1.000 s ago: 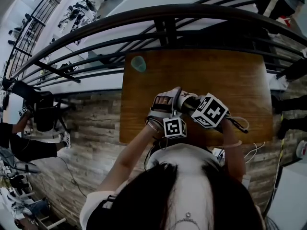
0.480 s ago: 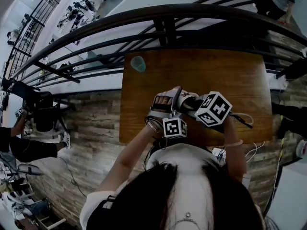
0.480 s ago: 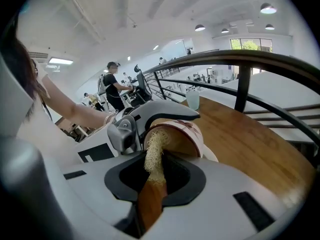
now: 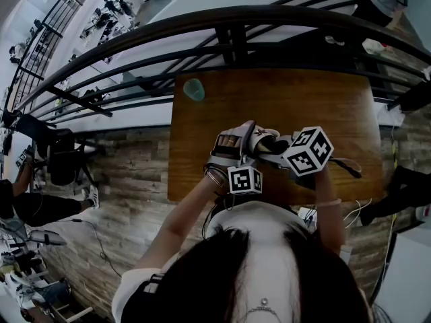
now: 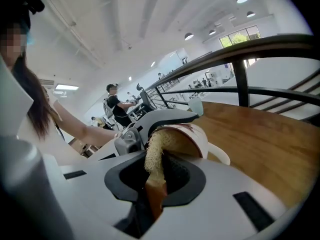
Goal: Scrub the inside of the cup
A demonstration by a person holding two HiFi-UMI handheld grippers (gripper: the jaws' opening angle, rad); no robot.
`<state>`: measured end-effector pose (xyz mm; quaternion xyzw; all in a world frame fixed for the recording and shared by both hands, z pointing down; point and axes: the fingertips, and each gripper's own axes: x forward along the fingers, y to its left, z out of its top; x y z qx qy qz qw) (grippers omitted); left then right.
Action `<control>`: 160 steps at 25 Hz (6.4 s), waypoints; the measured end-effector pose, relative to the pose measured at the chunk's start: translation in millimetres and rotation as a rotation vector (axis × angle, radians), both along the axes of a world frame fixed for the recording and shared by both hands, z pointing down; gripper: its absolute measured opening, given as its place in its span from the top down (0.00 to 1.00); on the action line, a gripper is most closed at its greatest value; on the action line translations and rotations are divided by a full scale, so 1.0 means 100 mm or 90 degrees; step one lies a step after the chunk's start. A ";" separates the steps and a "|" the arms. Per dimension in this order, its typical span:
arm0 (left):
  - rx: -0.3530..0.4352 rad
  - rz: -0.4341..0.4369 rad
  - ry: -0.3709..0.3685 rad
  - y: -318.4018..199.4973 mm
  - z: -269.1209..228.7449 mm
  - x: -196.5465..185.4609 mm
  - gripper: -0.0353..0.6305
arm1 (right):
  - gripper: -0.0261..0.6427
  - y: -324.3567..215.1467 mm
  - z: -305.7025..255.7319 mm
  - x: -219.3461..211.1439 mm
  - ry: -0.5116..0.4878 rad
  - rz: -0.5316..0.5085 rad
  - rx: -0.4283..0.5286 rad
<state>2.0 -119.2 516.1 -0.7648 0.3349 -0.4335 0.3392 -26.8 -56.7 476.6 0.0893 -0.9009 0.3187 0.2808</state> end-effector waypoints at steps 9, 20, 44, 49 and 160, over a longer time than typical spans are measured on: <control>0.017 -0.010 0.006 -0.02 -0.02 -0.02 0.36 | 0.84 -0.04 -0.09 -0.01 -0.089 0.064 -0.042; 0.016 -0.018 0.023 -0.04 -0.09 -0.02 0.36 | 0.84 -0.13 -0.19 -0.01 -0.168 0.126 -0.077; 0.045 -0.054 0.052 -0.09 -0.21 -0.04 0.36 | 0.84 -0.26 -0.39 0.06 -0.363 0.287 -0.197; 0.046 -0.054 0.051 -0.10 -0.21 -0.03 0.36 | 0.84 -0.28 -0.42 0.07 -0.386 0.293 -0.210; -0.144 -0.185 0.177 -0.23 0.18 -0.21 0.36 | 0.84 -0.27 -0.14 0.25 -0.030 0.146 0.034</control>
